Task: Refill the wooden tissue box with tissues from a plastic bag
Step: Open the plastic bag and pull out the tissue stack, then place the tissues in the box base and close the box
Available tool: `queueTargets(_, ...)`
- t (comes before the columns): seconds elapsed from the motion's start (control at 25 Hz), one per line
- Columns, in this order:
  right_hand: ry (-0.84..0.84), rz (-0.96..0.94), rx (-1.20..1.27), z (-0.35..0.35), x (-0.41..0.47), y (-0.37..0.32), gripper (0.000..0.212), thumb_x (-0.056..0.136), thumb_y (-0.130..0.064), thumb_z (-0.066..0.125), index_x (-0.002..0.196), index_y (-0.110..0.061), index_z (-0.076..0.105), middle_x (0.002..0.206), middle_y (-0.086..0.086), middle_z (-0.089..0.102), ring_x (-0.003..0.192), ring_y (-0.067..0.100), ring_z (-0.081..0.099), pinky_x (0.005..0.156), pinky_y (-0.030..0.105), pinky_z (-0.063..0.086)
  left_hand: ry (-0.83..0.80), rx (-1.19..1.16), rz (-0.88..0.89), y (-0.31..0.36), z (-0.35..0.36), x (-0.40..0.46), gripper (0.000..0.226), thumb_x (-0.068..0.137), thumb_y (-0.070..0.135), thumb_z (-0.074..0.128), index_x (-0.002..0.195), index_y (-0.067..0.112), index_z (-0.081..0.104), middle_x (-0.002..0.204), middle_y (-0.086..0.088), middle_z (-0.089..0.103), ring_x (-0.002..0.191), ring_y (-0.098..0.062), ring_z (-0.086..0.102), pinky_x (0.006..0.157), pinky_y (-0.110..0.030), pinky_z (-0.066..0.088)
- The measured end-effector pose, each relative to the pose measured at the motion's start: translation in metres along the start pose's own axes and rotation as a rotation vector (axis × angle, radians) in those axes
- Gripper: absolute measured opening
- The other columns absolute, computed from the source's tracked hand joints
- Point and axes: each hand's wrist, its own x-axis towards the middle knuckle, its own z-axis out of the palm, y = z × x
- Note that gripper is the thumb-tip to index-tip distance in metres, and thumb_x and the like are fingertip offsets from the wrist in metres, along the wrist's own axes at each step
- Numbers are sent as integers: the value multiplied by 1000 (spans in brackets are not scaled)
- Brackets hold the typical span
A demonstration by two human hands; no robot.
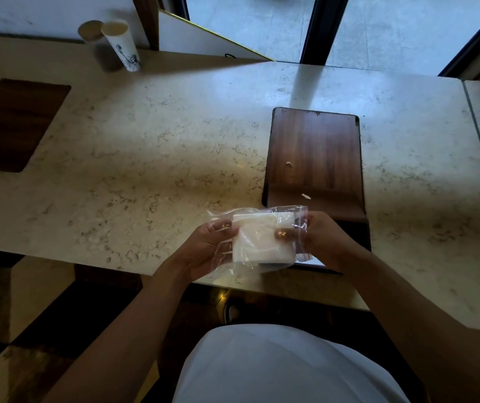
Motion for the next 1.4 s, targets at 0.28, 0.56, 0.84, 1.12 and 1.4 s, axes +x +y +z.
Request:
queueTargets(0.28,80,9,57,-32,8,11,39,76,-12,81,115,-13,72,109,5,78,99,23,75,75,37,64,71,-62,14,0,-41,-6,24,95,6,62,117,6,71,130,-20,68,110,-45,68,83,-53,58)
queueTargets(0.56,193,-23,138,-43,16,20,47,80,-13,82,124,-8,67,117,8,75,105,26,73,91,49,59,438,-268,46,-8,-83,-9,20,99,4,53,115,5,65,118,-22,73,99,-39,74,72,-46,61)
queueTargets(0.84,162,-11,180,-23,16,21,40,72,-17,82,110,-16,71,108,3,78,101,24,75,80,39,63,670,-494,27,-32,-54,5,37,99,9,53,134,-5,52,128,-25,65,108,-36,66,93,-49,53)
queueTargets(1.12,183,33,242,-15,13,29,31,84,-3,76,113,-9,70,112,8,77,99,25,75,81,40,62,735,-431,4,-48,-28,7,28,89,20,69,111,6,57,105,-19,65,88,-32,66,83,-47,55)
queueTargets(1.4,196,37,285,-18,13,35,24,84,-4,76,105,-15,71,106,3,78,90,17,77,66,29,62,1018,47,28,-54,-55,-13,12,81,6,70,81,1,59,85,-16,55,73,-26,56,65,-36,50)
